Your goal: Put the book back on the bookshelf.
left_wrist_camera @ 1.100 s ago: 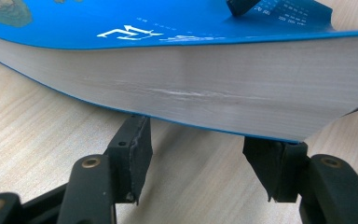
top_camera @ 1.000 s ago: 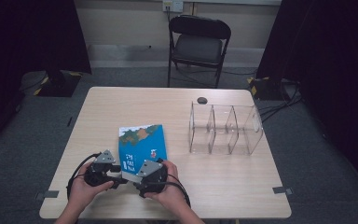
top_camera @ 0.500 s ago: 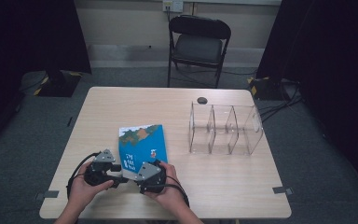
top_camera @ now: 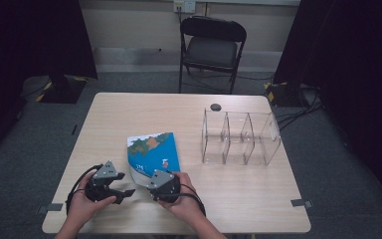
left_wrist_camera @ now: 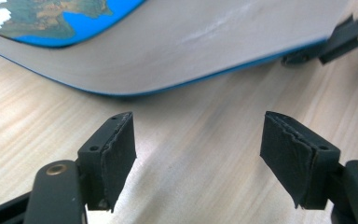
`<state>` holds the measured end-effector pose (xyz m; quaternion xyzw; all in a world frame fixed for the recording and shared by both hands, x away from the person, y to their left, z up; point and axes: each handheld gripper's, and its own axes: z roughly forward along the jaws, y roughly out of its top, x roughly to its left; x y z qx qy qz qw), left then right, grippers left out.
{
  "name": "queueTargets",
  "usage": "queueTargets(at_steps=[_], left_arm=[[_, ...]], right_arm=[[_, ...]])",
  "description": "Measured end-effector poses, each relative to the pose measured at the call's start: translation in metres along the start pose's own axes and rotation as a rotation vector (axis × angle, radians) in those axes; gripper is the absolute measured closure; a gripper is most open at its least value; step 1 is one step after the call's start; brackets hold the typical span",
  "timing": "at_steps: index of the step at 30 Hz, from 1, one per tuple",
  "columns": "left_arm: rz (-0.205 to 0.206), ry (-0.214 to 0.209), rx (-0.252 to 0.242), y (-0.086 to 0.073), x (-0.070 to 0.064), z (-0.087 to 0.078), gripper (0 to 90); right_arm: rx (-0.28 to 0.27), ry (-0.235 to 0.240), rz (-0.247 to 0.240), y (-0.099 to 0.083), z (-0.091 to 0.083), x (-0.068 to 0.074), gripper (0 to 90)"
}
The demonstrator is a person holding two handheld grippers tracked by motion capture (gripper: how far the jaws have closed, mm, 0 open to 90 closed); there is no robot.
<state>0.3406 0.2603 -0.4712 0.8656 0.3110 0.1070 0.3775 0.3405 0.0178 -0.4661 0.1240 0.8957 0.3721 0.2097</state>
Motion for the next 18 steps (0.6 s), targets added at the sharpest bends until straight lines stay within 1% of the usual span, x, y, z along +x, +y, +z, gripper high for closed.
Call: queueTargets(at_steps=[2, 3, 4, 6, 7, 8, 9, 10, 11, 12, 13, 14, 15, 16, 17, 18], left_arm=[[-0.004, -0.003, 0.006, -0.002, -0.001, 0.000, 24.1], [0.017, -0.001, 0.021, -0.003, 0.000, 0.000, 23.3], [0.005, 0.001, 0.014, -0.005, 0.000, 0.001, 22.5], [0.010, 0.002, 0.030, -0.007, 0.000, 0.001, 21.0], [-0.002, -0.003, 0.024, -0.009, 0.000, 0.002, 20.3], [-0.002, 0.002, 0.033, -0.010, 0.000, 0.002, 19.8], [-0.010, -0.004, 0.036, -0.011, 0.000, 0.002, 19.0], [-0.002, -0.005, 0.031, -0.012, 0.000, 0.003, 18.5], [-0.005, -0.011, 0.041, -0.013, -0.001, 0.003, 18.4], [0.002, -0.013, 0.038, -0.013, -0.001, 0.004, 18.1], [0.001, -0.006, 0.045, -0.014, -0.002, 0.004, 18.1], [0.003, -0.009, 0.048, -0.014, -0.003, 0.004, 18.1], [0.007, -0.012, 0.055, -0.015, -0.004, 0.004, 18.0], [0.006, -0.006, 0.042, -0.016, -0.005, 0.005, 17.8], [0.000, -0.009, 0.042, -0.016, -0.005, 0.005, 17.5], [0.010, -0.015, 0.052, -0.017, -0.005, 0.005, 16.9]], right_arm=[[0.012, 0.009, -0.001, 0.001, -0.003, -0.003, 55.7], [0.012, 0.013, 0.008, 0.002, -0.005, -0.005, 56.0], [0.012, 0.018, 0.013, 0.004, -0.008, -0.007, 56.5], [0.019, 0.017, 0.021, 0.007, -0.013, -0.010, 57.7], [0.018, 0.021, 0.023, 0.010, -0.017, -0.013, 58.1], [0.020, 0.024, 0.023, 0.011, -0.020, -0.016, 58.7], [0.026, 0.023, 0.024, 0.013, -0.022, -0.017, 59.1], [0.032, 0.025, 0.025, 0.014, -0.024, -0.019, 59.4], [0.031, 0.026, 0.024, 0.016, -0.026, -0.021, 59.7], [0.042, 0.026, 0.022, 0.017, -0.028, -0.023, 60.0], [0.048, 0.025, 0.030, 0.019, -0.030, -0.024, 60.1], [0.046, 0.031, 0.030, 0.020, -0.031, -0.025, 60.1], [0.052, 0.035, 0.039, 0.022, -0.033, -0.026, 60.2], [0.052, 0.044, 0.041, 0.023, -0.034, -0.027, 60.3], [0.055, 0.047, 0.039, 0.024, -0.035, -0.028, 60.3], [0.063, 0.052, 0.042, 0.026, -0.036, -0.029, 60.5]])
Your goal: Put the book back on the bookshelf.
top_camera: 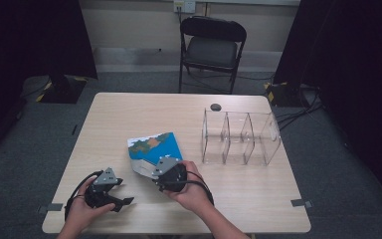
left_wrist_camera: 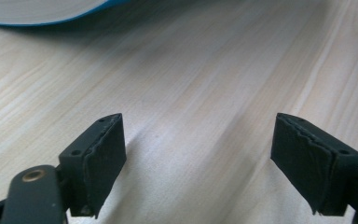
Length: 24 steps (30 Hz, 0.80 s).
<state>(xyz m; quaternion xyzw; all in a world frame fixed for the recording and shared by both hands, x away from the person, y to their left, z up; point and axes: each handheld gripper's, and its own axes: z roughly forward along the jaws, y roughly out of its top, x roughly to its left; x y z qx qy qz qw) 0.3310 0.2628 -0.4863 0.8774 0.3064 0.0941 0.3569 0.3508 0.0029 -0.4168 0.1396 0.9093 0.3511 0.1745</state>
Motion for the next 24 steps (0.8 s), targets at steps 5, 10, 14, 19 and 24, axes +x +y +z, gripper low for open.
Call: queueTargets(at_steps=[5, 10, 14, 19, 24], left_arm=[[-0.008, 0.008, -0.016, -0.002, 0.000, -0.001, 16.3], [0.004, 0.003, 0.001, -0.004, 0.002, -0.001, 16.3], [0.006, -0.004, 0.011, -0.006, 0.001, 0.002, 16.4], [0.000, -0.011, -0.015, -0.007, 0.000, 0.004, 16.0], [0.015, -0.014, -0.034, -0.009, 0.002, 0.005, 15.4]], right_arm=[[0.020, 0.020, 0.016, 0.009, -0.011, -0.006, 61.0], [0.037, 0.047, 0.020, 0.016, -0.018, -0.008, 61.2], [0.050, 0.057, 0.022, 0.020, -0.022, -0.010, 61.2], [0.066, 0.070, 0.032, 0.025, -0.027, -0.011, 61.3], [0.084, 0.086, 0.063, 0.030, -0.032, -0.013, 61.3]])
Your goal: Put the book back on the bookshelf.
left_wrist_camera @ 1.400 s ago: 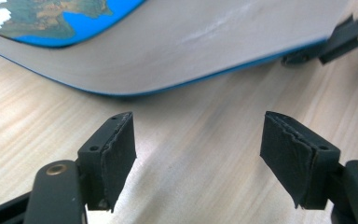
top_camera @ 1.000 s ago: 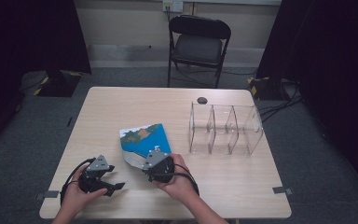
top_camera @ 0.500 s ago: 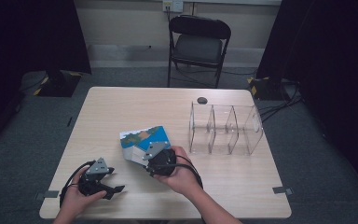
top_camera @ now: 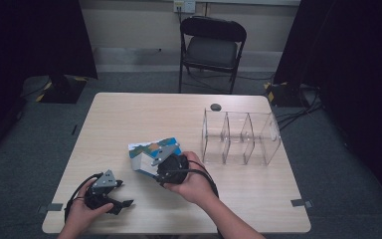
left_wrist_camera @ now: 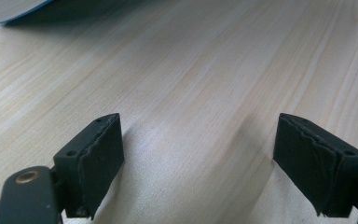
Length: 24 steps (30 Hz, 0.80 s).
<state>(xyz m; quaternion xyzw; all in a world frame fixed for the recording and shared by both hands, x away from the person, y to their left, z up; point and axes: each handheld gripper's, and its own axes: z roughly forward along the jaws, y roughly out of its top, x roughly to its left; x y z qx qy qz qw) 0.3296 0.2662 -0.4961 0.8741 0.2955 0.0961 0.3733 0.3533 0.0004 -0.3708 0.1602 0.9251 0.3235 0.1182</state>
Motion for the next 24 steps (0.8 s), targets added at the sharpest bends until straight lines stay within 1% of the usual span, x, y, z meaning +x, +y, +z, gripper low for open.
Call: queueTargets(at_steps=[1, 3, 4, 5, 6, 8, 9, 10, 11, 12, 13, 14, 15, 17, 18, 20, 22, 23, 24], left_arm=[[0.008, -0.001, -0.004, -0.001, 0.000, 0.000, 15.3], [0.019, 0.012, -0.001, -0.002, 0.000, 0.000, 15.1], [0.027, 0.008, 0.000, -0.002, 0.001, -0.001, 15.2], [0.024, 0.013, -0.007, -0.003, 0.000, 0.000, 15.1], [0.038, 0.018, -0.008, -0.003, 0.001, -0.001, 15.1], [0.038, 0.019, -0.013, -0.004, 0.001, -0.001, 15.1], [0.047, 0.020, -0.014, -0.005, 0.002, -0.001, 15.1], [0.042, 0.018, -0.019, -0.006, 0.001, -0.001, 15.0], [0.053, 0.023, -0.020, -0.006, 0.002, -0.001, 14.8], [0.051, 0.014, -0.026, -0.007, 0.001, -0.001, 14.2], [0.050, 0.012, -0.025, -0.007, 0.001, -0.001, 13.3], [0.049, 0.010, -0.025, -0.007, 0.001, -0.001, 12.3], [0.050, 0.008, -0.024, -0.008, 0.001, -0.001, 11.7], [0.045, 0.008, -0.029, -0.008, 0.000, -0.001, 11.5], [0.046, 0.008, -0.028, -0.008, 0.000, -0.001, 11.4], [0.047, 0.008, -0.027, -0.008, 0.000, -0.001, 11.3], [0.047, 0.007, -0.027, -0.008, 0.000, -0.001, 11.3], [0.047, 0.007, -0.027, -0.008, 0.000, -0.001, 11.3], [0.046, 0.007, -0.027, -0.008, 0.000, -0.001, 11.2]], right_arm=[[0.001, 0.005, -0.010, 0.001, -0.001, -0.002, 61.3], [0.012, 0.012, 0.001, 0.004, -0.004, -0.003, 61.3], [0.020, 0.015, -0.002, 0.006, -0.005, -0.004, 61.3], [0.027, 0.022, 0.009, 0.008, -0.006, -0.004, 61.3], [0.029, 0.029, 0.016, 0.009, -0.008, -0.004, 61.3], [0.038, 0.036, 0.028, 0.011, -0.011, -0.006, 61.3], [0.040, 0.040, 0.023, 0.012, -0.012, -0.006, 61.4], [0.047, 0.042, 0.034, 0.013, -0.014, -0.007, 61.3], [0.047, 0.049, 0.038, 0.013, -0.015, -0.007, 61.4], [0.047, 0.055, 0.041, 0.014, -0.017, -0.008, 61.4], [0.060, 0.057, 0.044, 0.015, -0.019, -0.008, 61.4], [0.060, 0.065, 0.057, 0.016, -0.021, -0.009, 61.4], [0.065, 0.067, 0.058, 0.017, -0.024, -0.010, 61.4], [0.062, 0.074, 0.076, 0.019, -0.027, -0.012, 61.4], [0.064, 0.073, 0.093, 0.019, -0.030, -0.013, 61.5], [0.065, 0.076, 0.103, 0.020, -0.033, -0.014, 61.5], [0.070, 0.083, 0.098, 0.021, -0.035, -0.015, 61.5], [0.076, 0.084, 0.110, 0.022, -0.036, -0.014, 61.5], [0.077, 0.087, 0.107, 0.022, -0.037, -0.014, 61.5]])
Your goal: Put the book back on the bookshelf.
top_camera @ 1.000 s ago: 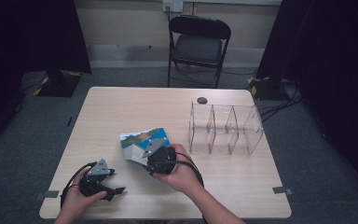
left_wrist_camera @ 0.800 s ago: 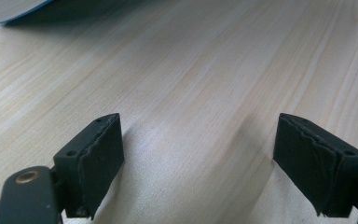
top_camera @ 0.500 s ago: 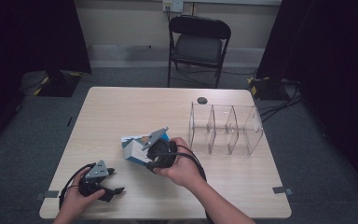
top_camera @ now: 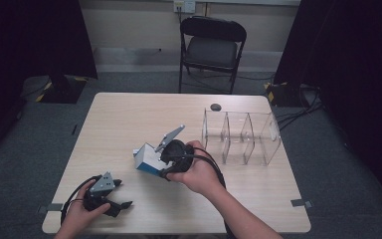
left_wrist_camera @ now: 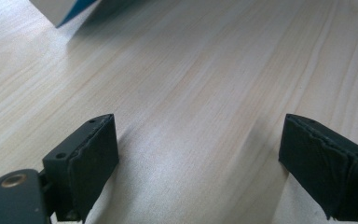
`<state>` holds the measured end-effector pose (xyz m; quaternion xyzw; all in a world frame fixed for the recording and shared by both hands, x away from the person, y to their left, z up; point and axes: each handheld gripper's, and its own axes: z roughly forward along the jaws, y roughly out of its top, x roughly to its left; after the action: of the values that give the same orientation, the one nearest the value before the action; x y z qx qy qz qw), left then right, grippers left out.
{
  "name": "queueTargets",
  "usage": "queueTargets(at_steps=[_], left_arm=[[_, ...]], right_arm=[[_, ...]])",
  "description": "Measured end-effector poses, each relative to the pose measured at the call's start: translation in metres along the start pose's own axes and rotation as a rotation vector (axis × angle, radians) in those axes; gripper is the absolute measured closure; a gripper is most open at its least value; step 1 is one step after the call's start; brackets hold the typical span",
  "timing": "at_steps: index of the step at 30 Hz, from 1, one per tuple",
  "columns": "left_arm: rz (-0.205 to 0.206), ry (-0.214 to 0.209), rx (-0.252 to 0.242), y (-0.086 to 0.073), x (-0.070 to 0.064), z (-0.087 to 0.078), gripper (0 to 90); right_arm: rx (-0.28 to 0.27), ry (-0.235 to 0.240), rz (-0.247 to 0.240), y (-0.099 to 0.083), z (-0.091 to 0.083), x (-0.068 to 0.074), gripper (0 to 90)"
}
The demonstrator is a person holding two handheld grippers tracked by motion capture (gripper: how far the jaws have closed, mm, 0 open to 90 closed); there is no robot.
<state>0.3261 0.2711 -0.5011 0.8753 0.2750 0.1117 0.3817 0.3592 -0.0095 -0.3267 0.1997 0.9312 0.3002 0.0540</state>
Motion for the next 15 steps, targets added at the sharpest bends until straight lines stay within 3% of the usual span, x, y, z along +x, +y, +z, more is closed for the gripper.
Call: queueTargets(at_steps=[15], left_arm=[[0.002, -0.006, -0.009, 0.000, 0.000, 0.000, 11.0]], right_arm=[[0.040, 0.038, 0.029, 0.011, -0.027, -0.006, 61.5]])
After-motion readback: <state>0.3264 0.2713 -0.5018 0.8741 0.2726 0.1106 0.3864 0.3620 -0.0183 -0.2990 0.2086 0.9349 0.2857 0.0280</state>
